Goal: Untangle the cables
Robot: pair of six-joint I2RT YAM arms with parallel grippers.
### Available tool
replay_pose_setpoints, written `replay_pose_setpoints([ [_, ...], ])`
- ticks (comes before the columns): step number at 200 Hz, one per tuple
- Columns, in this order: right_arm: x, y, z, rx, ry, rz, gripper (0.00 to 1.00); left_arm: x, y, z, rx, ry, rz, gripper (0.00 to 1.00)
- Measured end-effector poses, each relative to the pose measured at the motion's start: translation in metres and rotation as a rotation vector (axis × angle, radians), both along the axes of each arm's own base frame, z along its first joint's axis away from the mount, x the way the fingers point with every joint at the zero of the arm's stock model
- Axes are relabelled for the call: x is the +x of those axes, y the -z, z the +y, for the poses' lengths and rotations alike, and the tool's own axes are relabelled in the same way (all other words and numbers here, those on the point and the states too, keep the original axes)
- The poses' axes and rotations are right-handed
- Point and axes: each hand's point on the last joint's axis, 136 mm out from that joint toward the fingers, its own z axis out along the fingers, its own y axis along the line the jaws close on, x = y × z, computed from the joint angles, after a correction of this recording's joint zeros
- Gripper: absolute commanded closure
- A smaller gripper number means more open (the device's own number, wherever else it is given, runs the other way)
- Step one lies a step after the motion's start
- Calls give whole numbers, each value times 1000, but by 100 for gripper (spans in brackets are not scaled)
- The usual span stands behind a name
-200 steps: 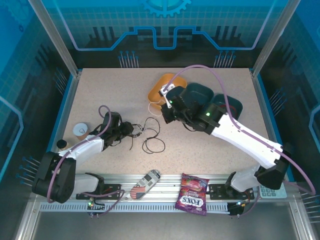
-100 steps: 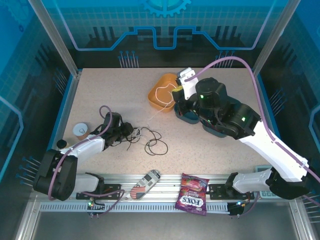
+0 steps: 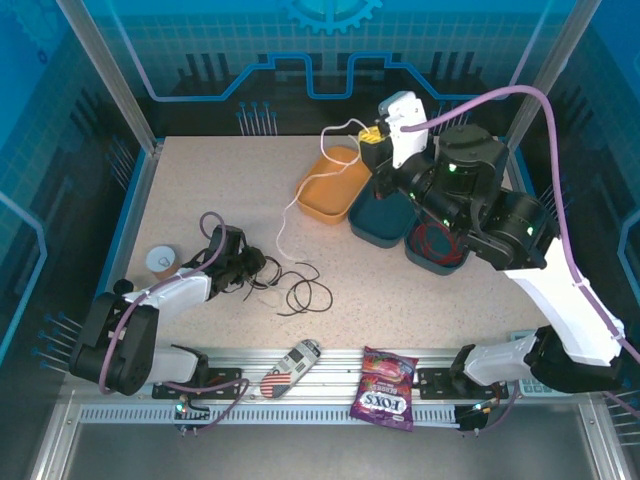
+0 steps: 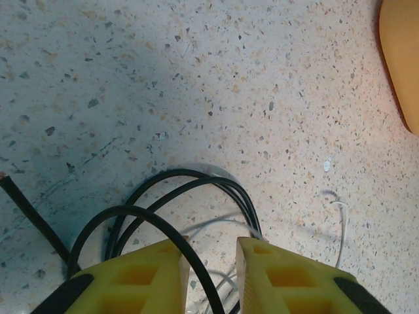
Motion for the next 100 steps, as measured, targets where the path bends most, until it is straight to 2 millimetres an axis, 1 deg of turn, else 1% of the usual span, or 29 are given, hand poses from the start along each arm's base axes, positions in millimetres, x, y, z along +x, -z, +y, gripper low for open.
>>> replay_pose_setpoints([
  [15, 4, -8, -7, -2, 33, -23, 100, 0, 0, 0, 0, 0, -1, 73],
  [32, 10, -16, -18, -6, 77, -48, 100, 0, -1, 0, 0, 0, -3, 69],
  [61, 26, -26, -43, -2, 173, -70, 100, 1, -6, 0, -7, -1, -18, 59],
  [82, 43, -24, -60, -11, 246, -63, 100, 1, -12, -2, -20, 5, -34, 51],
  [100, 62, -14, -71, -24, 300, -34, 100, 2, -20, -4, -33, 14, -59, 41],
])
